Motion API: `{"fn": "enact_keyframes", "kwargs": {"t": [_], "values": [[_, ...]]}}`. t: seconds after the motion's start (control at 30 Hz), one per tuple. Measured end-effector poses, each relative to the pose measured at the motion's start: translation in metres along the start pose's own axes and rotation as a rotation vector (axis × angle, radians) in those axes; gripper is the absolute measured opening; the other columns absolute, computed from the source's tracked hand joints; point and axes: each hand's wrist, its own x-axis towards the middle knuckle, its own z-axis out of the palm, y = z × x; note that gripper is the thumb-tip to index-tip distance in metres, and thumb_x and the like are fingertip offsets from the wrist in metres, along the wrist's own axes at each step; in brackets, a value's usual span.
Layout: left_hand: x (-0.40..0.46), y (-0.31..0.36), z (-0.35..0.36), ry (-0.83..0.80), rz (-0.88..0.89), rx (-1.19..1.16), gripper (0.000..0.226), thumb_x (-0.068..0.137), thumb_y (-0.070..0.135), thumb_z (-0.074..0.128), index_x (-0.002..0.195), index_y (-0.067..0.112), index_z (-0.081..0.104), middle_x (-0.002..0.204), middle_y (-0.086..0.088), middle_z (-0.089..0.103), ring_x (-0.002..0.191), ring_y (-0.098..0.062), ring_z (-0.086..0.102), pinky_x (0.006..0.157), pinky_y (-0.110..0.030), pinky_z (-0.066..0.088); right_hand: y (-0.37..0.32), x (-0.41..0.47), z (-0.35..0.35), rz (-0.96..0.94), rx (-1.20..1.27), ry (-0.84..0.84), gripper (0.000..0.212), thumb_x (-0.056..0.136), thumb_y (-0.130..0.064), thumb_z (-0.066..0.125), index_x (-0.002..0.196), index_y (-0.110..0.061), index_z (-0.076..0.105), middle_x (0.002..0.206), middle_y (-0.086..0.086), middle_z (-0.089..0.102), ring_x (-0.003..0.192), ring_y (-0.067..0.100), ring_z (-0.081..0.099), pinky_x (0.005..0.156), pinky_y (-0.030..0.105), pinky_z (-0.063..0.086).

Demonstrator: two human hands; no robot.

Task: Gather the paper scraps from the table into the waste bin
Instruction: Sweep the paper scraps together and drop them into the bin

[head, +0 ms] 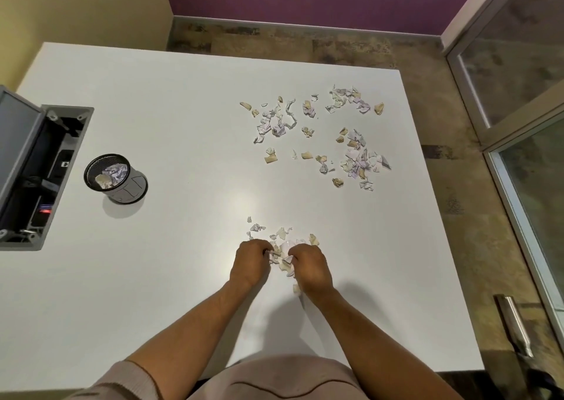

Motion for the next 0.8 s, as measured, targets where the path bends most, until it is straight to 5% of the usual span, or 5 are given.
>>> {"fn": "enact_keyframes", "kwargs": {"t": [0.1, 0.17, 0.33, 0.57, 0.8], "values": [[0.003, 0.0, -0.008, 0.055, -0.176, -0.215, 0.014, 0.078, 0.001, 0.068, 0.078, 0.011, 0.077, 0.073, 0.0, 0.072, 0.061, 0.001, 0.058, 0.056, -0.004, 0.039, 0.008, 0.001, -0.003, 0.095, 0.309, 0.113, 0.017, 0.078, 0.001, 0.06, 0.076, -0.01, 0.072, 0.07, -0.003, 0.067, 0.056, -0.004, 0.059, 0.056, 0.007, 0.043], [0.005, -0.002, -0.013, 0.061, -0.256, -0.33, 0.011, 0.078, 0.006, 0.073, 0.076, 0.016, 0.077, 0.068, 0.007, 0.068, 0.062, 0.007, 0.056, 0.051, -0.001, 0.037, 0.013, 0.002, -0.002, 0.125, 0.433, 0.134, 0.016, 0.079, -0.007, 0.065, 0.08, -0.019, 0.076, 0.074, -0.01, 0.071, 0.064, -0.001, 0.065, 0.062, 0.017, 0.052], [0.002, -0.005, -0.03, 0.079, -0.349, -0.632, 0.007, 0.077, 0.004, 0.078, 0.082, 0.009, 0.076, 0.068, 0.004, 0.07, 0.055, 0.003, 0.062, 0.049, -0.003, 0.042, 0.011, -0.004, -0.005, 0.243, 0.796, 0.137, 0.012, 0.078, -0.012, 0.076, 0.088, -0.019, 0.078, 0.088, 0.005, 0.076, 0.086, 0.031, 0.071, 0.078, 0.046, 0.057], [-0.007, -0.014, -0.075, 0.062, -0.407, -1.084, 0.008, 0.077, -0.001, 0.077, 0.077, 0.007, 0.075, 0.071, -0.009, 0.074, 0.061, -0.016, 0.068, 0.055, -0.022, 0.055, -0.031, -0.007, -0.01, 0.391, 1.222, 0.12, 0.015, 0.082, 0.0, 0.072, 0.093, -0.01, 0.076, 0.098, 0.016, 0.074, 0.083, 0.028, 0.068, 0.079, 0.039, 0.052], [-0.005, -0.047, -0.131, 0.137, -0.36, -1.092, 0.009, 0.074, 0.009, 0.081, 0.074, 0.018, 0.079, 0.082, -0.004, 0.076, 0.074, -0.015, 0.07, 0.069, -0.024, 0.056, -0.108, 0.002, -0.002, 0.381, 1.302, 0.055, 0.02, 0.089, 0.001, 0.062, 0.099, -0.013, 0.071, 0.087, -0.001, 0.077, 0.076, 0.009, 0.071, 0.066, 0.023, 0.055]]}}
